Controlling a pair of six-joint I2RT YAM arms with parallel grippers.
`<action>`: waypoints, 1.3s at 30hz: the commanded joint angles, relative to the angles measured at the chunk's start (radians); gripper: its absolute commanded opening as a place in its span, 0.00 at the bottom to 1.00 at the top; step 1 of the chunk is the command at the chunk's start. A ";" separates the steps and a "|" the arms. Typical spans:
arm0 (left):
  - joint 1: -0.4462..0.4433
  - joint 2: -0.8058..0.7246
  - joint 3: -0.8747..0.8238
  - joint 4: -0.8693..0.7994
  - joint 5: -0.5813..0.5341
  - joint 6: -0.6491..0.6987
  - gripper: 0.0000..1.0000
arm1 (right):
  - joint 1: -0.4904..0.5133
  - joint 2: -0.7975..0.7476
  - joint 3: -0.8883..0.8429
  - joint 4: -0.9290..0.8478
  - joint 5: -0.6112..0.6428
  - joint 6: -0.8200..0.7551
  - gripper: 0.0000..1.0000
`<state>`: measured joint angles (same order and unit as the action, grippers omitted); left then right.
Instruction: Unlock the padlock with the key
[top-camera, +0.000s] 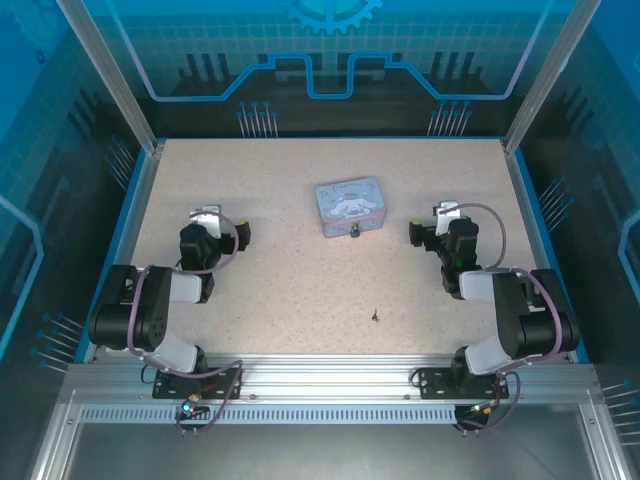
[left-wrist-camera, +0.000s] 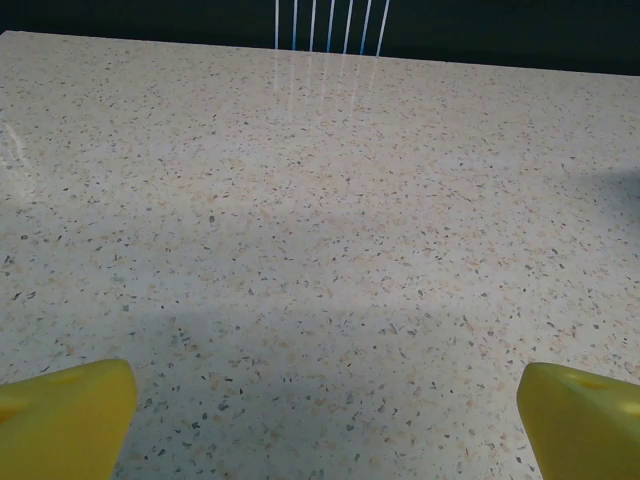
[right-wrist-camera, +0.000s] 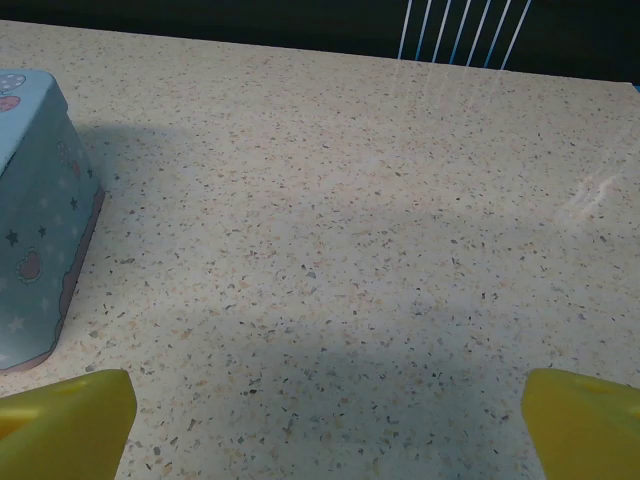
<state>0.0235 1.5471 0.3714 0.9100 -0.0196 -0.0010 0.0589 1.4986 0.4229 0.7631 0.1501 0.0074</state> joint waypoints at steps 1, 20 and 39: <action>-0.002 0.002 0.015 -0.001 0.028 -0.004 0.99 | 0.010 0.002 -0.009 0.019 0.010 0.014 1.00; -0.002 0.002 0.017 -0.003 0.028 -0.005 0.99 | 0.007 0.002 -0.007 0.018 0.011 0.016 1.00; -0.003 -0.352 0.061 -0.443 -0.073 -0.165 0.99 | -0.018 -0.259 0.269 -0.714 -0.208 0.263 1.00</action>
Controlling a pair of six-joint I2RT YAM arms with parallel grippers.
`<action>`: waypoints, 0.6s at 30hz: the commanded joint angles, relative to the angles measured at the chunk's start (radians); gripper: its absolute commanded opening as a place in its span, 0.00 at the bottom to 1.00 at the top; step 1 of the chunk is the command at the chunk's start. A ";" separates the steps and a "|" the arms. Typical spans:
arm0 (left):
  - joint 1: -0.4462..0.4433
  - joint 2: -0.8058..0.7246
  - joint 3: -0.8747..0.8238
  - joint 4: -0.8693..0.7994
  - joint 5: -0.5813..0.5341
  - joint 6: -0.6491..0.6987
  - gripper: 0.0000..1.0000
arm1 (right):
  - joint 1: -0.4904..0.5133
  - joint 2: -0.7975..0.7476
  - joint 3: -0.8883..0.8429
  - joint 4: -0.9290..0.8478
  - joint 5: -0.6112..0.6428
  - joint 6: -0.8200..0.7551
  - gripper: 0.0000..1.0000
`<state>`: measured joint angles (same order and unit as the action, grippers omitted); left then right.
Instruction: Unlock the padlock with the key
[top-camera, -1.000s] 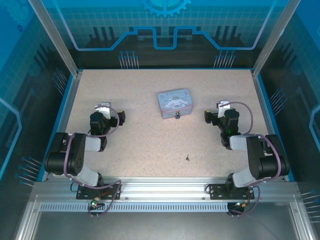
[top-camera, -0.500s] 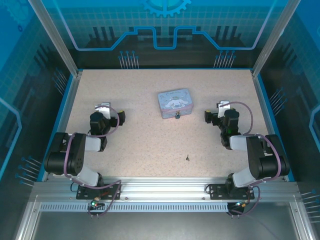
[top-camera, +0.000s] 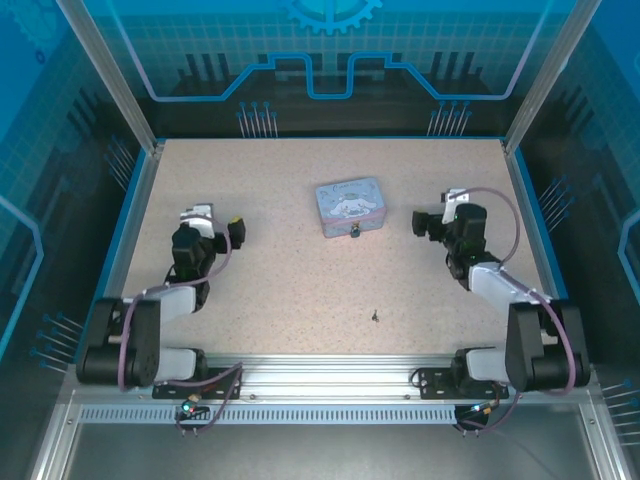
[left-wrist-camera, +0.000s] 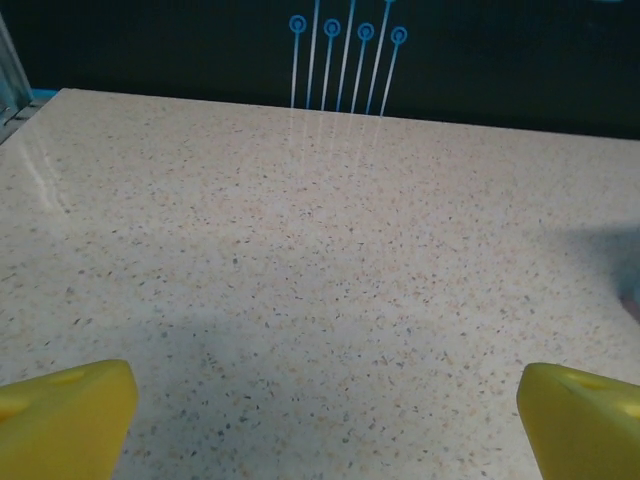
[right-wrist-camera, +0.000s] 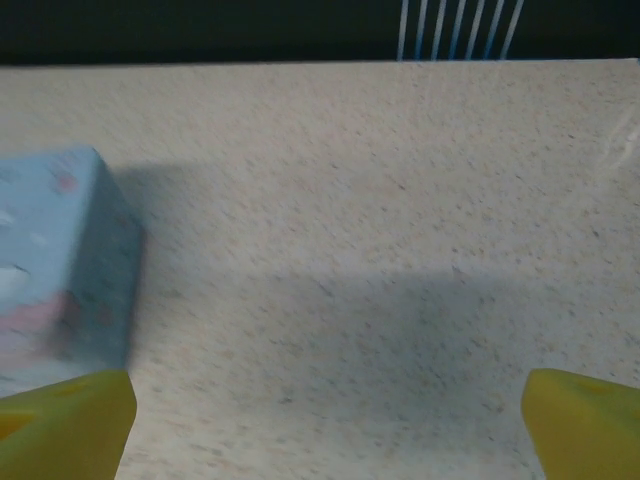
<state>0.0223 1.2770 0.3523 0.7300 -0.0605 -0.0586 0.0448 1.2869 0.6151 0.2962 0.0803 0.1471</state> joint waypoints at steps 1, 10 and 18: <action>-0.002 -0.104 0.131 -0.373 -0.012 -0.169 0.99 | 0.004 -0.050 0.088 -0.255 -0.193 0.160 1.00; -0.076 0.042 0.339 -0.591 0.320 -0.551 0.99 | 0.062 0.207 0.299 -0.327 -0.382 0.309 1.00; -0.257 0.368 0.586 -0.565 0.455 -0.654 0.99 | 0.064 0.469 0.464 -0.259 -0.539 0.378 1.00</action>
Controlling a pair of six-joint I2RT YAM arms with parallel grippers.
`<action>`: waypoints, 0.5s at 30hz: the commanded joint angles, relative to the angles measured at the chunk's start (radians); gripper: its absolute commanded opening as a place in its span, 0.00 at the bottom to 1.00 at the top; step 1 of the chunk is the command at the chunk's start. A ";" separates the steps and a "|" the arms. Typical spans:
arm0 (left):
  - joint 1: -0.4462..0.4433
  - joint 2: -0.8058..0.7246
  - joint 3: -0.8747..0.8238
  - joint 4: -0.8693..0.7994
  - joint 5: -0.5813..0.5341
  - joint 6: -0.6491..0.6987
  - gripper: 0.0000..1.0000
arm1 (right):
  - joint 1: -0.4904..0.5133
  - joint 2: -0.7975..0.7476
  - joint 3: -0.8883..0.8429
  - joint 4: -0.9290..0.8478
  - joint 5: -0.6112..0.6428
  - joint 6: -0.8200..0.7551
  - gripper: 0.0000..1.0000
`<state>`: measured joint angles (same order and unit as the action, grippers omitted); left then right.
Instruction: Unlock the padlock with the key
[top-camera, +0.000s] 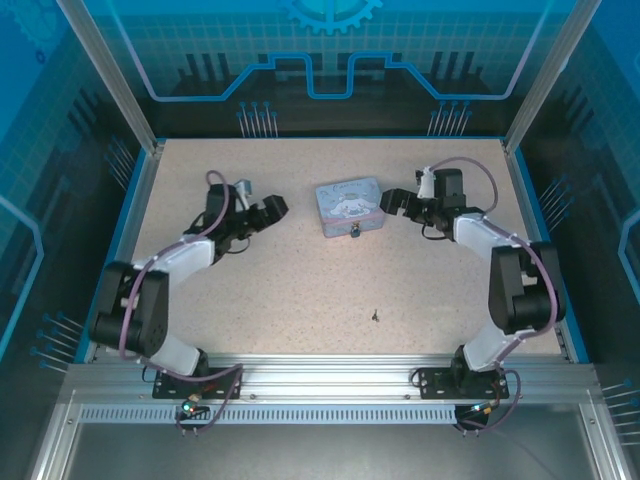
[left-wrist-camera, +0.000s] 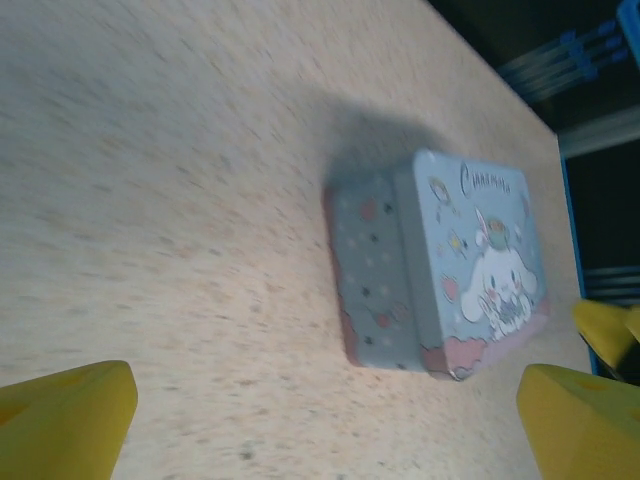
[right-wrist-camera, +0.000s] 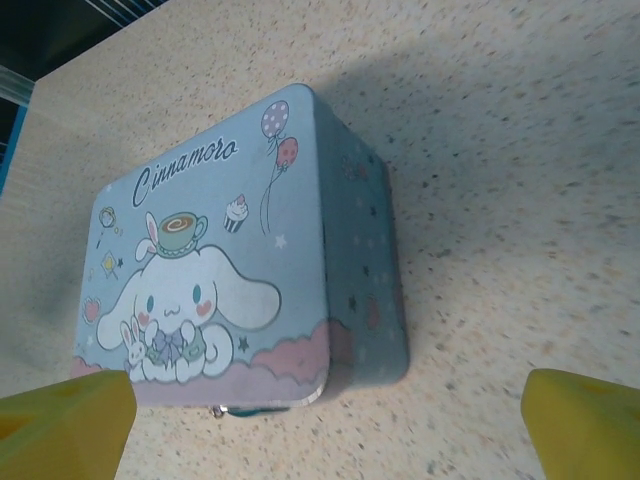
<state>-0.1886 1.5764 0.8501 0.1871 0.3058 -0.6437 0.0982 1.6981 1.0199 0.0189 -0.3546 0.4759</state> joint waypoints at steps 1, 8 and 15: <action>-0.066 0.112 0.127 -0.030 0.094 -0.074 0.99 | 0.012 0.087 0.081 0.025 -0.114 0.055 1.00; -0.128 0.336 0.322 -0.012 0.144 -0.132 0.99 | 0.033 0.251 0.222 0.001 -0.171 0.055 1.00; -0.154 0.445 0.448 -0.054 0.165 -0.122 0.99 | 0.074 0.291 0.261 -0.014 -0.229 0.023 1.00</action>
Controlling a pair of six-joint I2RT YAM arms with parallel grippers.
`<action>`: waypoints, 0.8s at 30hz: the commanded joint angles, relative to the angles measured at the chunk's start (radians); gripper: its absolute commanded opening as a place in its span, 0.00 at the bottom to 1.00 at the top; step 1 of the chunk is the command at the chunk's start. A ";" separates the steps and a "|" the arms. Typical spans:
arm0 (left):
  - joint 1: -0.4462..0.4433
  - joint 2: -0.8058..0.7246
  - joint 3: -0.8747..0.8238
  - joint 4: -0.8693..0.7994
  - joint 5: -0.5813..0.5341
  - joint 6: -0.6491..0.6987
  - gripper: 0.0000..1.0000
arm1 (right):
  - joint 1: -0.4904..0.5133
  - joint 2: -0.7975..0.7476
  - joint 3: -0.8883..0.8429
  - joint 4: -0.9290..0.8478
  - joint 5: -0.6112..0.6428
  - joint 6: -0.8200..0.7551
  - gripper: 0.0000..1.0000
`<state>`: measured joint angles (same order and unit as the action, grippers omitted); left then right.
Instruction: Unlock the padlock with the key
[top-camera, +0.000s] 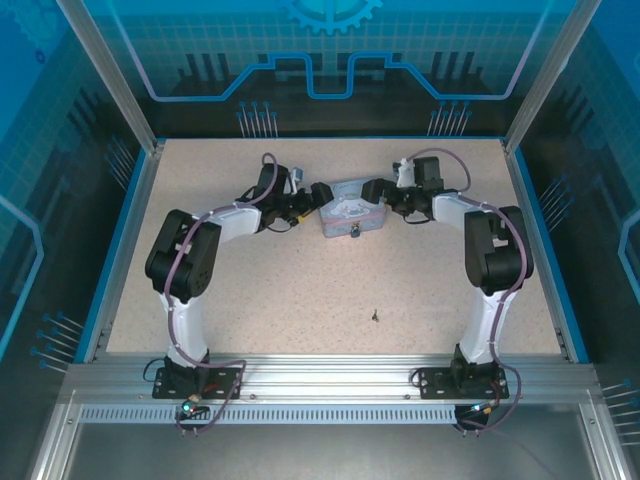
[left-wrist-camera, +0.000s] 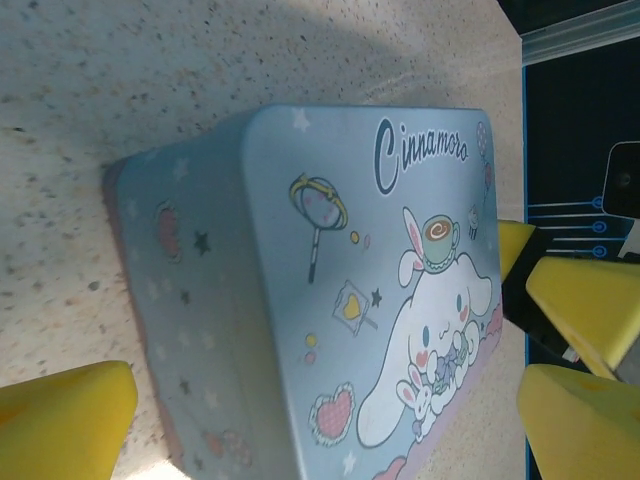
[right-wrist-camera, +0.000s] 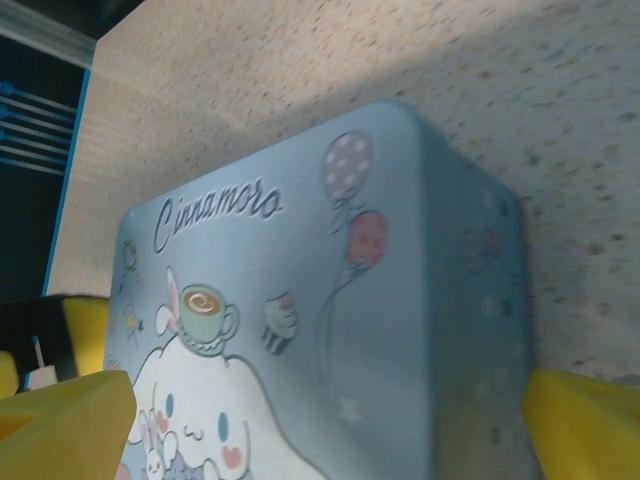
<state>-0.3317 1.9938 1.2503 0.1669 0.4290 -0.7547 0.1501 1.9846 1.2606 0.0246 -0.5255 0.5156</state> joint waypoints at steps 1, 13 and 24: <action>-0.011 0.034 0.056 -0.038 0.041 -0.008 0.99 | 0.028 0.000 0.013 -0.018 -0.060 -0.018 1.00; -0.010 -0.024 -0.001 -0.075 0.035 0.055 0.99 | 0.128 -0.154 -0.150 -0.007 -0.075 -0.026 0.98; -0.010 -0.185 -0.231 -0.033 -0.017 0.050 0.99 | 0.288 -0.343 -0.395 0.048 0.053 0.042 0.99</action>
<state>-0.3214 1.8641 1.0733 0.1398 0.3782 -0.7071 0.3885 1.6814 0.9039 0.0257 -0.4625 0.5335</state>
